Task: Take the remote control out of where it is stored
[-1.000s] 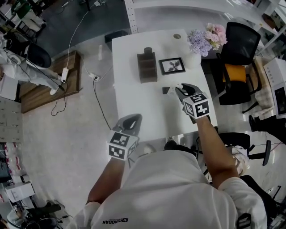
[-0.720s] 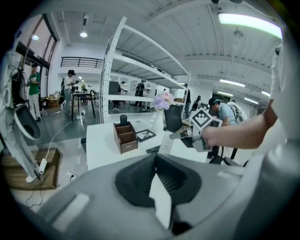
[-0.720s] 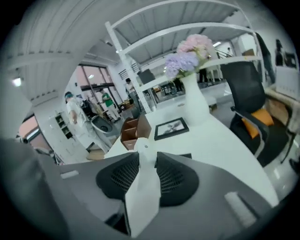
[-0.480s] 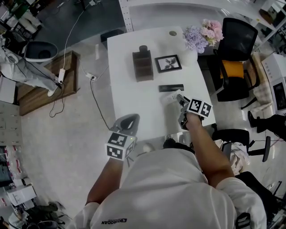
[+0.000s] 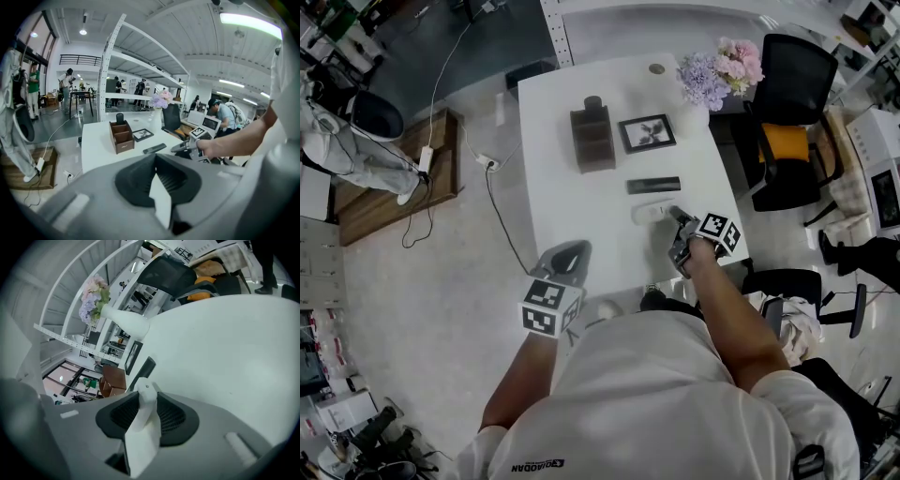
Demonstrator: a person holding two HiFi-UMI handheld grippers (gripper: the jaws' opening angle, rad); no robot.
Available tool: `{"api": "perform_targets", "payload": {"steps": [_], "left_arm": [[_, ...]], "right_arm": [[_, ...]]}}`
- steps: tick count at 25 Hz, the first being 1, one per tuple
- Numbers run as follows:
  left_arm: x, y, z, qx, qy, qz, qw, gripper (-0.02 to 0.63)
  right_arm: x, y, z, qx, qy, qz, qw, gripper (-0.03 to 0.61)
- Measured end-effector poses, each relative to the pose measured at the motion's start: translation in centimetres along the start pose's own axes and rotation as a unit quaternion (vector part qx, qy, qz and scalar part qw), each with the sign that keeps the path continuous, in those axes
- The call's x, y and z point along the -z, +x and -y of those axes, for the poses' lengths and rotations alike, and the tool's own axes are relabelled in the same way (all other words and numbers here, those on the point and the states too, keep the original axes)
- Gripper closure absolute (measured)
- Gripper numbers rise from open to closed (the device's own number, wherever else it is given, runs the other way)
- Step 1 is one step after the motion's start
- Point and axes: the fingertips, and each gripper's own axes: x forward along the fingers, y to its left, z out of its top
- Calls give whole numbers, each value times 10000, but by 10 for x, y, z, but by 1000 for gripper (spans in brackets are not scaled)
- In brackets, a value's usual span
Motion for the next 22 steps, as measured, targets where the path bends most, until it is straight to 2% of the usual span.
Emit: {"api": "perform_targets", "payload": {"steps": [5, 14, 22], "left_arm": [[3, 3, 3, 23, -61, -57, 10000, 611], [7, 2, 4, 21, -91, -63, 9999, 611], [8, -4, 8, 51, -63, -3, 10000, 611]], "right_arm": [[0, 1, 8, 101, 0, -56, 9999, 448], [2, 3, 8, 163, -362, -243, 9989, 385], [4, -8, 4, 495, -1349, -373, 9889, 334]]}}
